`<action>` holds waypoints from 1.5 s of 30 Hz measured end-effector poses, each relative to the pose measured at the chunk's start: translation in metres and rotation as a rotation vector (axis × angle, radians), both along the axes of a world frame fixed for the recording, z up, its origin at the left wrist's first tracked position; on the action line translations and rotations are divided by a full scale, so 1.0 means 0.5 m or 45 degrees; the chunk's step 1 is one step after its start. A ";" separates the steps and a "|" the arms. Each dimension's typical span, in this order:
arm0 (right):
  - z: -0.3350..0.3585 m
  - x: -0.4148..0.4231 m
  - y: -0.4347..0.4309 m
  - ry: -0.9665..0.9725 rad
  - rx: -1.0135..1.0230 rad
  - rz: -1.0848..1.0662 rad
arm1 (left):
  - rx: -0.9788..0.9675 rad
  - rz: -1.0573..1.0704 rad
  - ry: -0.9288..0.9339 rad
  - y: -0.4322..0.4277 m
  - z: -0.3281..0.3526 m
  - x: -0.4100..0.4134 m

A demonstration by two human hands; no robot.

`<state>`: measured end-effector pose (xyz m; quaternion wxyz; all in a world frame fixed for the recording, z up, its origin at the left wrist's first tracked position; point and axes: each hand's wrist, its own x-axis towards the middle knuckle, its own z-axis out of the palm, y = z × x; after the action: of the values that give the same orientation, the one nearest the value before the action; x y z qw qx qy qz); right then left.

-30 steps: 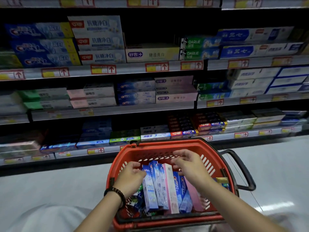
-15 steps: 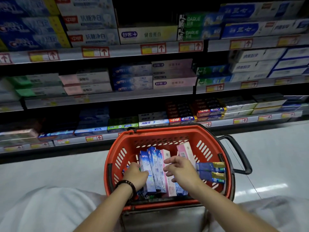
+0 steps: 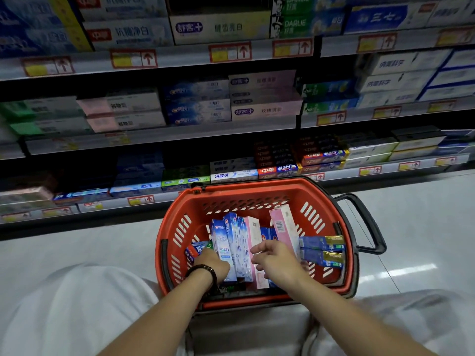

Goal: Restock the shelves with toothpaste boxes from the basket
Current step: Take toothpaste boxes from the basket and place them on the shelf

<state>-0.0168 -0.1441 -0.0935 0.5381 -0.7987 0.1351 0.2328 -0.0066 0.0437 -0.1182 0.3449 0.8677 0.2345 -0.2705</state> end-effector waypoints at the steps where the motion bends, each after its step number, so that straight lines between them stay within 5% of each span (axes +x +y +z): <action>1: -0.002 0.000 0.001 0.005 -0.004 0.002 | -0.006 0.002 0.009 -0.002 -0.005 0.003; 19: -0.019 0.008 -0.010 -0.007 -0.095 0.037 | -0.003 0.049 0.100 -0.016 -0.024 0.021; 31: -0.013 0.007 -0.009 0.000 -0.127 0.020 | -0.408 0.469 0.163 -0.010 0.018 0.019; 45: -0.002 0.002 0.003 0.022 -0.082 0.007 | -0.843 0.452 0.052 -0.012 0.042 -0.002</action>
<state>-0.0156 -0.1424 -0.0945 0.5105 -0.8139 0.1451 0.2366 -0.0074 0.0378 -0.0975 0.6435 0.6493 0.2881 -0.2850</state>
